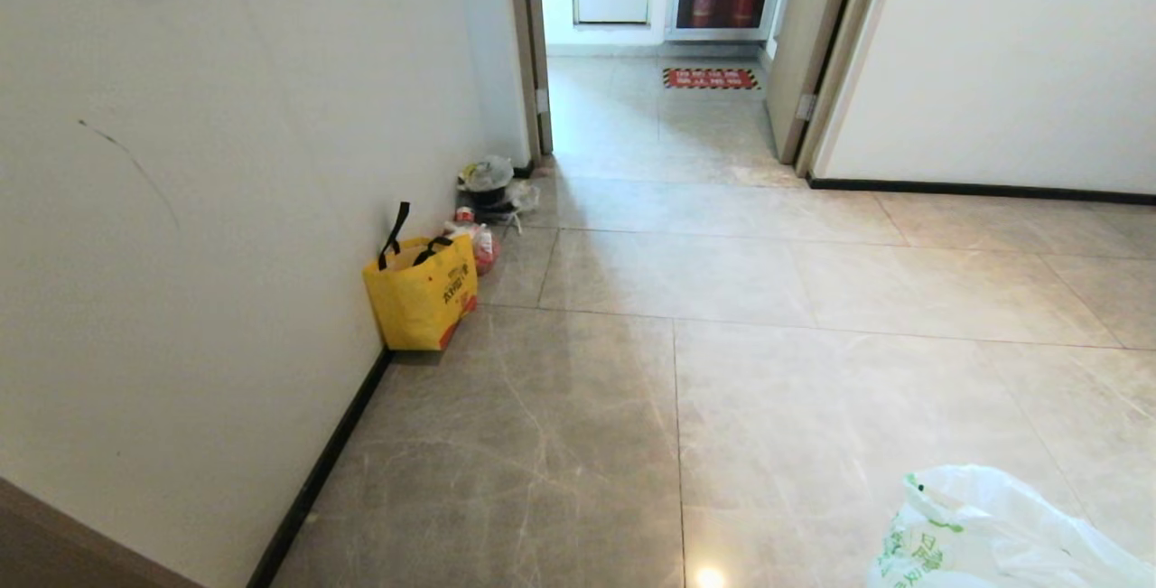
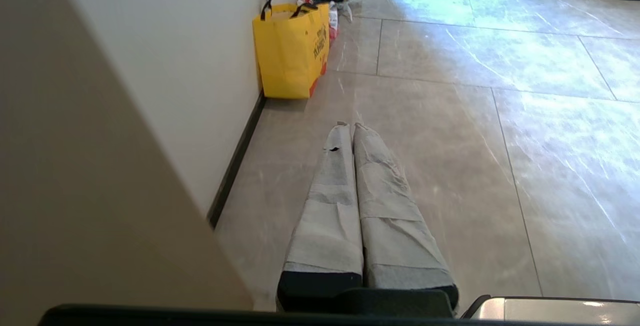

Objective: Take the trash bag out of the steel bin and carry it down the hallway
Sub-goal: Put the trash bag at the door

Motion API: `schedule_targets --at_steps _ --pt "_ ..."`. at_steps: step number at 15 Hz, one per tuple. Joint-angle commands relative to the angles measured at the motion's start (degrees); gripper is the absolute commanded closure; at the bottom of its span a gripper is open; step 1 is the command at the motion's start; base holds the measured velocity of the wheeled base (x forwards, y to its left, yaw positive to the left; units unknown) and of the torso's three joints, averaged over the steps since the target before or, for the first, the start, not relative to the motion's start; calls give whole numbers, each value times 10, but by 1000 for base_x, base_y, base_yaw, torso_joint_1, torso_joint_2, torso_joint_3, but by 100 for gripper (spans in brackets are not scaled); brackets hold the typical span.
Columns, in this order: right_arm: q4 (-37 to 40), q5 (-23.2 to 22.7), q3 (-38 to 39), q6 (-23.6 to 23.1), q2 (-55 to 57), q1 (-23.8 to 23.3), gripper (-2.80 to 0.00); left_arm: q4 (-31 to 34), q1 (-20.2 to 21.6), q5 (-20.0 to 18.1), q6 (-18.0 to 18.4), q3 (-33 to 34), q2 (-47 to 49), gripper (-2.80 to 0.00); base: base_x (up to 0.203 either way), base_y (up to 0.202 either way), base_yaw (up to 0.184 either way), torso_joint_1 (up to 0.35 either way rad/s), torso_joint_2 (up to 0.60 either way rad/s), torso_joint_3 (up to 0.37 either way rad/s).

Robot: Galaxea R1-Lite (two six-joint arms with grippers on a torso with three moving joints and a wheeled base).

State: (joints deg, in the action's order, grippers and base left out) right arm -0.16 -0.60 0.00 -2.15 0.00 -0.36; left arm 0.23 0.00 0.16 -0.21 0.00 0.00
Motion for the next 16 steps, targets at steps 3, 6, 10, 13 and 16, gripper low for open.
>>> schedule_targets --at_steps 3,6,10,13,16 --pt "0 0 0 0 1 0 0 0 0 0 -1 0 0 0 192 0 1 4 1 1" --pt "0 0 0 0 1 0 0 0 0 0 0 0 0 0 202 0 1 2 6 2" --pt "0 0 0 0 1 0 0 0 0 0 -1 0 0 0 191 0 0 -1 3 3" --pt "0 0 0 0 1 0 0 0 0 0 -1 0 0 0 193 0 1 6 3 0" --pt "0 0 0 0 1 0 0 0 0 0 -1 0 0 0 190 0 -1 3 6 6"
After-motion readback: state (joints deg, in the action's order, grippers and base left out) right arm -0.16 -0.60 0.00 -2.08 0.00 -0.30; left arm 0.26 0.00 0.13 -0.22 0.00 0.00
